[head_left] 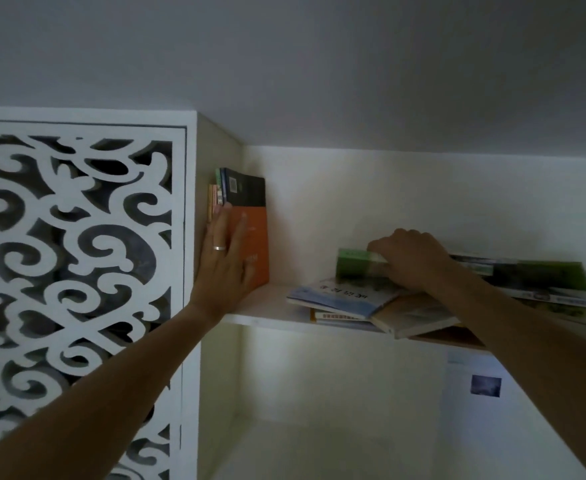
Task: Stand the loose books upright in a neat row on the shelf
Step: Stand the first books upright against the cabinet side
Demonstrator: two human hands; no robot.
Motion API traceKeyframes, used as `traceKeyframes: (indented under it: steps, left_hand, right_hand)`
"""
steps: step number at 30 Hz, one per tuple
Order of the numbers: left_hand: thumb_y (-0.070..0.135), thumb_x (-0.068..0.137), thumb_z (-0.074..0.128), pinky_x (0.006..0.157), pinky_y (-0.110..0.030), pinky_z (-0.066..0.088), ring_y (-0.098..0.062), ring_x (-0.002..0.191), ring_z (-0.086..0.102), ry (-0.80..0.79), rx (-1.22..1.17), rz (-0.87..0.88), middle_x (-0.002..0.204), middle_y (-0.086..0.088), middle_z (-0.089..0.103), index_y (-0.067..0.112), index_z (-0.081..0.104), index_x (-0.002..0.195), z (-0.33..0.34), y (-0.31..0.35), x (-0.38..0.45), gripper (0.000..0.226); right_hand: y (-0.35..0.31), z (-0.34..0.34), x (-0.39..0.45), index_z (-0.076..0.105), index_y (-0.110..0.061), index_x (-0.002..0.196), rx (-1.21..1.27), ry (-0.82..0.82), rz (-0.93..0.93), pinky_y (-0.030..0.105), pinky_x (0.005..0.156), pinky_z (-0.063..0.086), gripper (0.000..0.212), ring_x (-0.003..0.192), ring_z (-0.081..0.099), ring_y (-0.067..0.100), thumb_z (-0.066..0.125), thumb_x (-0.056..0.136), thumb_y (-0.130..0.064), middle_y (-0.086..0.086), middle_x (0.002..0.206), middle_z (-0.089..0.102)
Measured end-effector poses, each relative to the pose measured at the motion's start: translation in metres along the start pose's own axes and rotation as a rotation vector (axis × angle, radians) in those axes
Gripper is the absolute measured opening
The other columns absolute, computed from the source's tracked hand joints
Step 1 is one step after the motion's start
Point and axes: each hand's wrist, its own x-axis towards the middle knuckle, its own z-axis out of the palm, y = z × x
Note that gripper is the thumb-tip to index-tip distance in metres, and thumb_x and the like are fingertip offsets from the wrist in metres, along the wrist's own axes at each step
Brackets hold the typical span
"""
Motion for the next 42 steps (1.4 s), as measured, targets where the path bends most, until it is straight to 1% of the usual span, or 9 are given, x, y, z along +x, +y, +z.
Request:
traceKeyframes:
  steps: [9, 15, 20, 26, 31, 34, 36, 39, 42]
  left_hand:
    - [0.019, 0.097, 0.053, 0.122, -0.059, 0.026, -0.034, 0.158, 0.016, 0.028, -0.038, 0.058, 0.168, -0.022, 0.017, 0.0, 0.049, 0.146, -0.001, 0.002, -0.001, 0.053]
    - [0.02, 0.105, 0.042, 0.123, -0.062, 0.025, -0.032, 0.159, 0.015, 0.042, -0.121, 0.049, 0.17, -0.017, 0.015, 0.001, 0.035, 0.157, -0.004, 0.003, 0.001, 0.055]
    - [0.009, 0.105, 0.047, 0.124, -0.06, 0.026, -0.031, 0.159, 0.014, 0.071, -0.255, -0.024, 0.17, -0.018, 0.011, 0.004, 0.015, 0.163, -0.005, 0.006, 0.001, 0.066]
    - [0.019, 0.101, 0.047, 0.124, -0.059, 0.024, -0.034, 0.16, 0.007, 0.032, -0.253, -0.037, 0.17, -0.022, -0.001, -0.006, 0.012, 0.16, -0.009, 0.006, 0.001, 0.074]
    - [0.003, 0.087, 0.059, 0.122, -0.058, 0.029, -0.037, 0.16, 0.007, 0.057, -0.09, -0.032, 0.169, -0.025, 0.003, -0.001, 0.015, 0.162, -0.001, 0.0, 0.001, 0.087]
    - [-0.002, 0.083, 0.056, 0.123, -0.057, 0.029, -0.039, 0.159, 0.003, 0.015, -0.054, -0.002, 0.169, -0.026, 0.0, 0.012, 0.027, 0.162, 0.002, -0.002, 0.001, 0.085]
    - [-0.004, 0.084, 0.057, 0.125, -0.058, 0.025, -0.04, 0.159, 0.002, -0.003, -0.039, 0.015, 0.168, -0.027, 0.002, 0.011, 0.041, 0.156, 0.004, -0.004, 0.0, 0.076]
    - [-0.003, 0.086, 0.058, 0.125, -0.056, 0.025, -0.039, 0.159, 0.005, 0.008, -0.064, 0.016, 0.167, -0.029, 0.007, 0.008, 0.05, 0.149, 0.002, -0.004, -0.001, 0.065]
    - [0.01, 0.1, 0.052, 0.127, -0.053, 0.025, -0.036, 0.16, 0.007, 0.036, -0.187, -0.005, 0.168, -0.024, 0.006, 0.011, 0.05, 0.151, 0.0, -0.005, -0.002, 0.051]
  right_hand:
    - [-0.123, -0.03, 0.055, 0.064, -0.011, 0.103, 0.914, 0.759, 0.189, 0.023, 0.055, 0.041, 0.013, 0.065, 0.057, 0.016, 0.065, 0.096, -0.02, 0.001, 0.079, 0.064]
    - [-0.195, -0.04, 0.091, 0.045, -0.011, 0.123, 1.543, 0.582, 0.349, 0.003, 0.05, 0.037, 0.024, 0.076, 0.062, 0.017, 0.052, 0.105, -0.026, 0.002, 0.096, 0.061]
    - [-0.199, -0.014, 0.103, 0.016, -0.036, 0.151, 1.54, 0.233, -0.09, 0.031, 0.096, 0.053, 0.054, 0.118, 0.06, 0.017, 0.046, 0.106, -0.028, 0.003, 0.14, 0.054]
    - [-0.192, -0.01, 0.101, -0.01, -0.045, 0.159, 1.494, -0.122, -0.247, 0.047, 0.123, 0.029, 0.067, 0.152, 0.025, 0.02, 0.028, 0.105, -0.058, -0.005, 0.169, 0.013]
    - [-0.163, -0.045, 0.055, 0.051, -0.014, 0.144, 0.798, -0.484, -0.104, 0.037, 0.098, 0.046, 0.077, 0.116, 0.056, 0.022, 0.041, 0.095, -0.073, 0.005, 0.138, 0.057]
    - [-0.17, -0.056, 0.023, 0.044, -0.016, 0.149, 0.421, -0.673, -0.177, 0.038, 0.097, 0.046, 0.111, 0.122, 0.053, 0.026, 0.064, 0.067, -0.088, 0.008, 0.142, 0.051]
    - [-0.181, -0.055, -0.002, 0.024, -0.015, 0.159, 0.24, -0.628, -0.218, 0.045, 0.112, 0.039, 0.127, 0.14, 0.041, 0.031, 0.078, 0.063, -0.078, 0.01, 0.16, 0.033]
    - [-0.184, -0.047, -0.013, 0.05, -0.013, 0.143, 0.253, -0.333, -0.173, 0.034, 0.088, 0.046, 0.062, 0.117, 0.056, 0.028, 0.072, 0.09, -0.036, 0.013, 0.142, 0.051]
    - [-0.154, -0.059, -0.003, 0.067, -0.015, 0.116, 0.488, -0.062, 0.026, 0.031, 0.074, 0.044, 0.028, 0.098, 0.064, 0.033, 0.065, 0.094, -0.032, 0.012, 0.109, 0.063]
